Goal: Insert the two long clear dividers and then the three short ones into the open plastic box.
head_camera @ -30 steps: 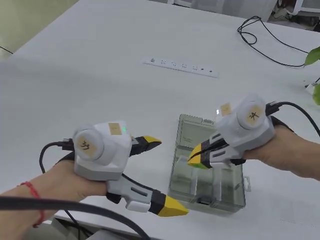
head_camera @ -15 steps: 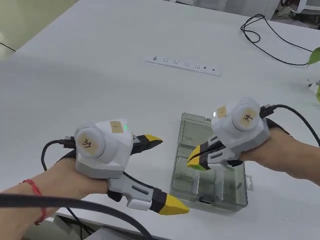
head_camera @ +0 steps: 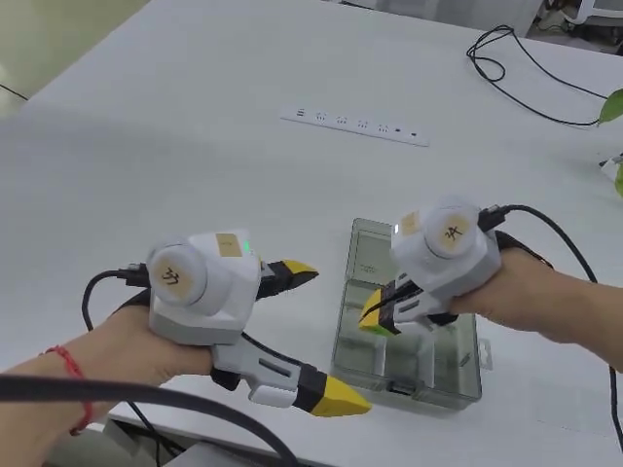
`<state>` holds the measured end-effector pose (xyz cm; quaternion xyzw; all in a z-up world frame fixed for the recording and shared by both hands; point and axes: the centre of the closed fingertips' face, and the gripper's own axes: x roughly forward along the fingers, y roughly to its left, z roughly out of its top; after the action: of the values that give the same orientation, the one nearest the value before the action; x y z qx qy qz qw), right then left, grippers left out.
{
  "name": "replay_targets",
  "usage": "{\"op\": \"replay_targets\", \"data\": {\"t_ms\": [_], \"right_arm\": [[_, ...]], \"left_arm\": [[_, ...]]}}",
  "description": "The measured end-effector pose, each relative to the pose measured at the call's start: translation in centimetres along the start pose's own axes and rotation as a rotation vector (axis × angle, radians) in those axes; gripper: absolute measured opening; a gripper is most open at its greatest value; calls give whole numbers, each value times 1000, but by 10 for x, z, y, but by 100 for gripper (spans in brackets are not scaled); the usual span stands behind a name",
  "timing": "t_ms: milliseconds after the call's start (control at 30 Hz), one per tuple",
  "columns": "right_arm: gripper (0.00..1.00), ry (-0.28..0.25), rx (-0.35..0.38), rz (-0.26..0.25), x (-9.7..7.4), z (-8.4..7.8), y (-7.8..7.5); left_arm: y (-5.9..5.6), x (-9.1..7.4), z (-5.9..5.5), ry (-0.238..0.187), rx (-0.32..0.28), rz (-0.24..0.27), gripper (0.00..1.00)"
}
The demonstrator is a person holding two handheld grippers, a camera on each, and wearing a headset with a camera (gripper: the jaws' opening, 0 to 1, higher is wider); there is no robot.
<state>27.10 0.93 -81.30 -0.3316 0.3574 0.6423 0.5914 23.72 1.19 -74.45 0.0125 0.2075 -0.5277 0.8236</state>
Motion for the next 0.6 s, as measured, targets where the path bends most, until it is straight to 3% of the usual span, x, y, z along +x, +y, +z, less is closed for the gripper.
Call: {"op": "replay_targets", "data": {"t_ms": [600], "right_arm": [[2,74,-36,-12,6,-5,0]], "left_arm": [[-1,0,1,3,7,-4,100]]}}
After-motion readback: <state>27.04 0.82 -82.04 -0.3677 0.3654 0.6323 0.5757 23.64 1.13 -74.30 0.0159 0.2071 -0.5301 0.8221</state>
